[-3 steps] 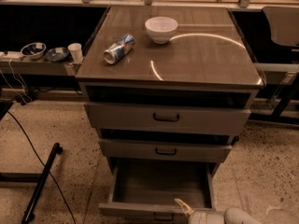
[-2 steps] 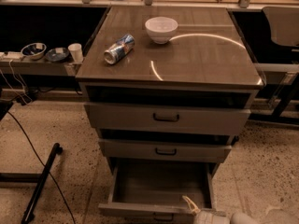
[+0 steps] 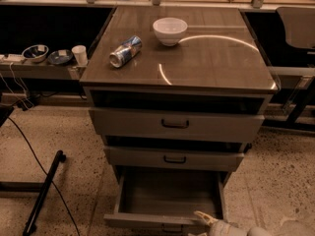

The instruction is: Close bottom drawer

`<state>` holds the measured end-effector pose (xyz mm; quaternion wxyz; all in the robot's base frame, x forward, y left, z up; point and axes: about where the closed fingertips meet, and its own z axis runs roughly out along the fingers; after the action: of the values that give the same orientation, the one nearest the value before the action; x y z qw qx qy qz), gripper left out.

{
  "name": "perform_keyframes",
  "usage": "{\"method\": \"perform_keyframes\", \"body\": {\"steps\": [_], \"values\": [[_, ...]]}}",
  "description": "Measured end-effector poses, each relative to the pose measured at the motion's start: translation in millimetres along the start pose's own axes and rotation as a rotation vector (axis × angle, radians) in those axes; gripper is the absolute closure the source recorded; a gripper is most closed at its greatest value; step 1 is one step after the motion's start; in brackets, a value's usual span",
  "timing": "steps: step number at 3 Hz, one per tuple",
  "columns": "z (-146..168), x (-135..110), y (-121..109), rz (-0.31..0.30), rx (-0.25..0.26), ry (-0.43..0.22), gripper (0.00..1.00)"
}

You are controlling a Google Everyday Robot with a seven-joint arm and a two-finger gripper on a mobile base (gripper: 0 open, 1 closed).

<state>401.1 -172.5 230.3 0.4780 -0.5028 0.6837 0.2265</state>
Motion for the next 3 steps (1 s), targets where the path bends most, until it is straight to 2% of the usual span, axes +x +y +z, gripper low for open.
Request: {"method": "perform_keyframes", "body": {"steps": [2,3], "values": [[4,39,7,-0.050,-0.006,0.077,0.89],[2,35,7,-0.050,-0.006,0.077,1.00]]}}
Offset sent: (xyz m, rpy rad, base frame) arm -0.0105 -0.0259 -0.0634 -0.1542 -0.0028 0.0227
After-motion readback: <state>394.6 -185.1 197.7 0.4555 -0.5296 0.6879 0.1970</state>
